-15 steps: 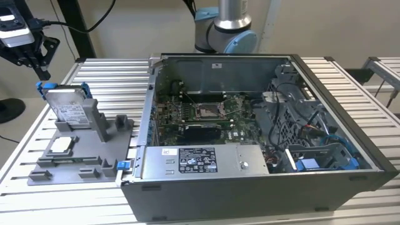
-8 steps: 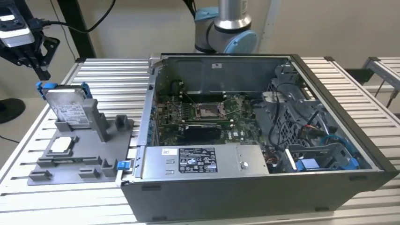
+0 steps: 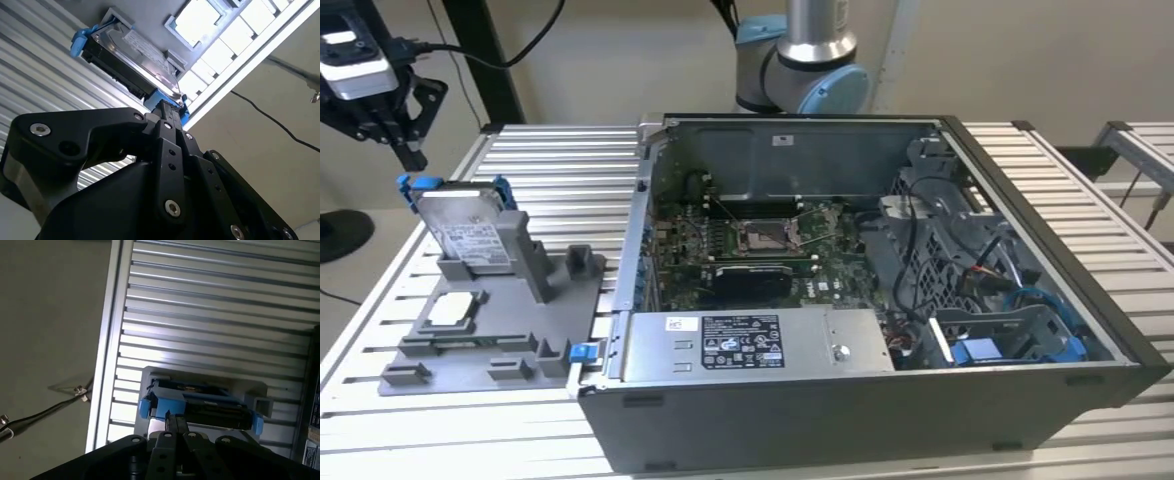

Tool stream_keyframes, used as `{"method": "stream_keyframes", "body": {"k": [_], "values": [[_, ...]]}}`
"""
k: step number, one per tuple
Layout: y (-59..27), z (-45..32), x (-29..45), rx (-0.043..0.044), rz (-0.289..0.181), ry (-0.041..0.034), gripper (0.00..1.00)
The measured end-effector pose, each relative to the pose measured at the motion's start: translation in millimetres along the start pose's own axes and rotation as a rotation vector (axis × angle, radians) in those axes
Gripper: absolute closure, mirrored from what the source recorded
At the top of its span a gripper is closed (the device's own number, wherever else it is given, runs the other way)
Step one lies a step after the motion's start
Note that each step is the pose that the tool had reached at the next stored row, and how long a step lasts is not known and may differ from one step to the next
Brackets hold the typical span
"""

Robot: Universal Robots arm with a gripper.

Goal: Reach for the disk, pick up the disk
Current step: 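Pick up the disk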

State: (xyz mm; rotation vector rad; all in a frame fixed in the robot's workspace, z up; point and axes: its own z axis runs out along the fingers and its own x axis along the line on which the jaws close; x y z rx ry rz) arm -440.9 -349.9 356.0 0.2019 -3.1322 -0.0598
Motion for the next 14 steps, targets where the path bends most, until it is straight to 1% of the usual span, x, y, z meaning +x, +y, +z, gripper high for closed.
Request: {"method": "stream_keyframes", "body": {"k": [9, 14], "values": [[0.0, -0.5, 0.0, 0.0, -0.052, 0.0021, 1.0], [0.0, -0.6, 0.0, 0.0, -0.107, 0.0042, 1.0]]}}
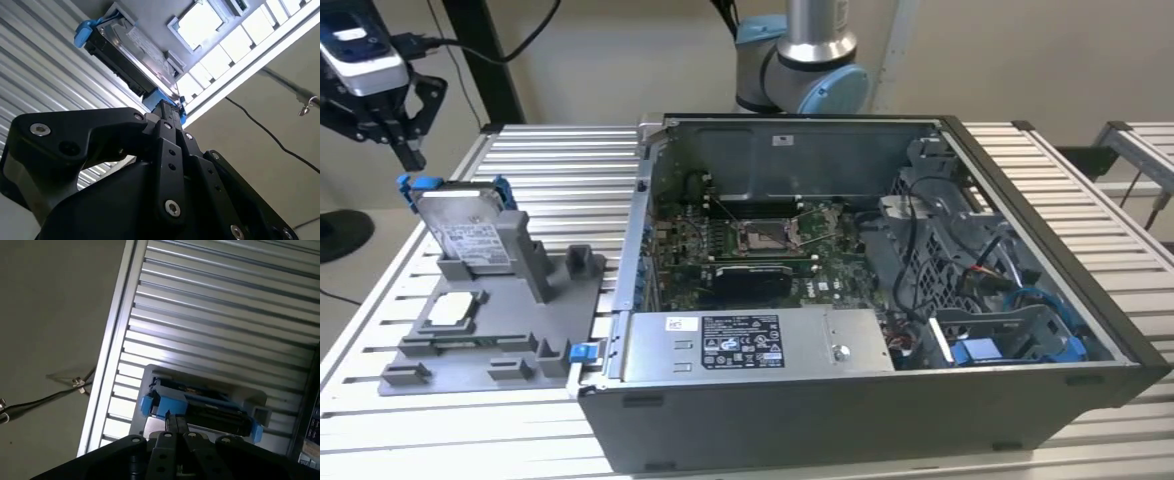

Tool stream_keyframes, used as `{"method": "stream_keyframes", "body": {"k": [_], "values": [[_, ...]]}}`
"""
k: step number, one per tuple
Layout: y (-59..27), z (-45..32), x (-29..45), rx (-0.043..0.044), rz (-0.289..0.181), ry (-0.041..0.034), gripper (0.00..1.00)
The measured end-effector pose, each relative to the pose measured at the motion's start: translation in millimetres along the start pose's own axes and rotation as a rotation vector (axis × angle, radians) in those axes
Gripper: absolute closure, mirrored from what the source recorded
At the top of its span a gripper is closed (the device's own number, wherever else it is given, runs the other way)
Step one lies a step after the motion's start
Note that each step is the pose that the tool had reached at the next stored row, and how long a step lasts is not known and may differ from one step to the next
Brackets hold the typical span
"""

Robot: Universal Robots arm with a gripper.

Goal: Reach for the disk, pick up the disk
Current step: 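Pick up the disk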

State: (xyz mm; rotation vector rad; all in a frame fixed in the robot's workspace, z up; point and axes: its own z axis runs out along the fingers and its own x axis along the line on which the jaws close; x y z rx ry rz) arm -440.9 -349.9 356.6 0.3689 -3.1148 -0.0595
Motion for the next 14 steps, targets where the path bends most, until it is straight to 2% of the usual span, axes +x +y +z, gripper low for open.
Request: {"method": "stream_keyframes", "body": {"k": [14], "values": [[0.0, 0.0, 0.0, 0.0, -0.176, 0.0067, 1.0]]}}
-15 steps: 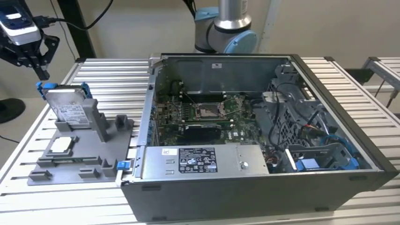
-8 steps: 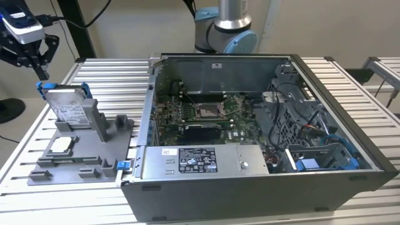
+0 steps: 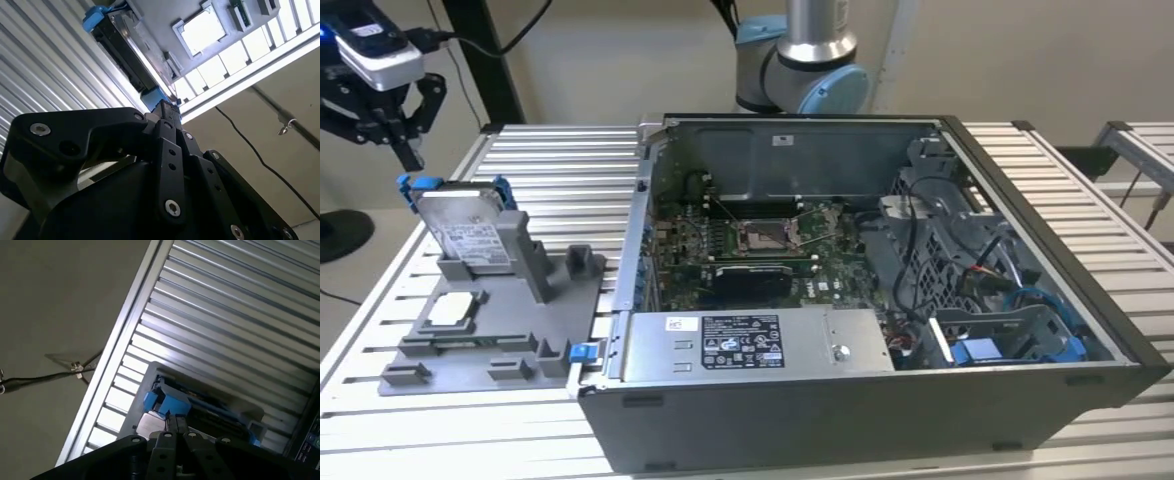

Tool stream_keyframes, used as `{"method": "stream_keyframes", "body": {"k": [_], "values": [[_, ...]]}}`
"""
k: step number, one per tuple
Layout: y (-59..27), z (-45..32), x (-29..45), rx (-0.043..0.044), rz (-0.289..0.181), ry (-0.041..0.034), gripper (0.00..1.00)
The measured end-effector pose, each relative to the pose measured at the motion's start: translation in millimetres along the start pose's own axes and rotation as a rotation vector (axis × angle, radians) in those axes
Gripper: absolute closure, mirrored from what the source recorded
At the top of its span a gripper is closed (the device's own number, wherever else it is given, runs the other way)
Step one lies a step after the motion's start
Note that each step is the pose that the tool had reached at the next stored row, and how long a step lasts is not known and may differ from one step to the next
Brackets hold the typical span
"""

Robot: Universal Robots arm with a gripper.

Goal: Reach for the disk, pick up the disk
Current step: 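Pick up the disk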

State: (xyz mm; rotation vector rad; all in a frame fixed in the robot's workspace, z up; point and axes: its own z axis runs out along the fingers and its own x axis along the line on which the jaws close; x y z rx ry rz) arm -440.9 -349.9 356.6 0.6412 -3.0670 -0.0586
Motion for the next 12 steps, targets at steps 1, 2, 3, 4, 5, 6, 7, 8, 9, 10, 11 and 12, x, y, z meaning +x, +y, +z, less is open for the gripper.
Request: {"method": "stream_keyframes", "body": {"k": [1, 2, 3, 4, 5, 6, 7, 8, 9, 10, 11, 12], "values": [[0.0, 0.0, 0.0, 0.0, -0.013, 0.0005, 1.0], [0.0, 0.0, 0.0, 0.0, -0.026, 0.001, 1.0], [0.0, 0.0, 0.0, 0.0, -0.041, 0.0015, 1.0], [0.0, 0.0, 0.0, 0.0, -0.054, 0.0021, 1.0], [0.0, 0.0, 0.0, 0.0, -0.068, 0.0026, 1.0], [0.0, 0.0, 0.0, 0.0, -0.083, 0.0031, 1.0], [0.0, 0.0, 0.0, 0.0, -0.098, 0.0037, 1.0], [0.0, 0.0, 0.0, 0.0, -0.116, 0.0045, 1.0], [0.0, 0.0, 0.0, 0.0, -0.133, 0.005, 1.0], [0.0, 0.0, 0.0, 0.0, -0.15, 0.0057, 1.0], [0.0, 0.0, 0.0, 0.0, -0.167, 0.0063, 1.0], [0.1, 0.0, 0.0, 0.0, -0.184, 0.007, 1.0]]}}
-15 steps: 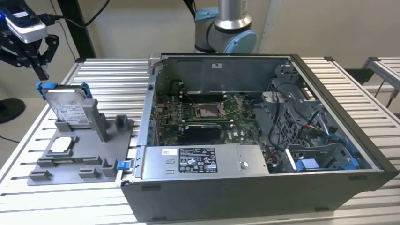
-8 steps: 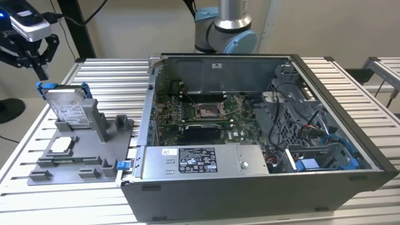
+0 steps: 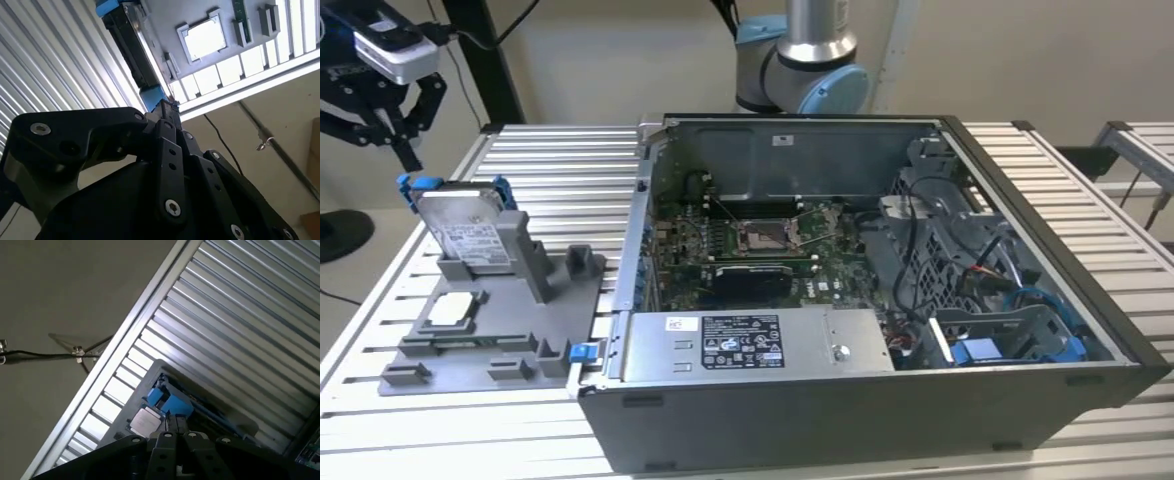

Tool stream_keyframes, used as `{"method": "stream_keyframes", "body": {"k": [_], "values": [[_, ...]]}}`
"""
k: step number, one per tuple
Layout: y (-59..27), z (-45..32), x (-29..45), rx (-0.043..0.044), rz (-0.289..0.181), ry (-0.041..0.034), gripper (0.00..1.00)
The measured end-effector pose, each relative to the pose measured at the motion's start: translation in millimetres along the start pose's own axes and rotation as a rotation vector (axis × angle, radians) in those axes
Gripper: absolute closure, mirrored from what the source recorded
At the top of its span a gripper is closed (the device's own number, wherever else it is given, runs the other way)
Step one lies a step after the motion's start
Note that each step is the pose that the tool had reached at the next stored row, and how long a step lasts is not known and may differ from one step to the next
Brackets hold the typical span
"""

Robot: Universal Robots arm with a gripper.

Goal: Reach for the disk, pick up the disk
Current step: 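Pick up the disk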

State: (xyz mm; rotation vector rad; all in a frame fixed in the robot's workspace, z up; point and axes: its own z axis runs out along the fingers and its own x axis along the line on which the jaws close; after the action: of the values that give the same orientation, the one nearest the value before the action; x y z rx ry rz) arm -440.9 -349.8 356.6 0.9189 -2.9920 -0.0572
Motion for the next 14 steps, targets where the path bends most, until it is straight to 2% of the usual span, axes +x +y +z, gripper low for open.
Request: {"method": "stream_keyframes", "body": {"k": [14], "values": [[0.0, 0.0, 0.0, 0.0, -0.237, 0.0091, 1.0]]}}
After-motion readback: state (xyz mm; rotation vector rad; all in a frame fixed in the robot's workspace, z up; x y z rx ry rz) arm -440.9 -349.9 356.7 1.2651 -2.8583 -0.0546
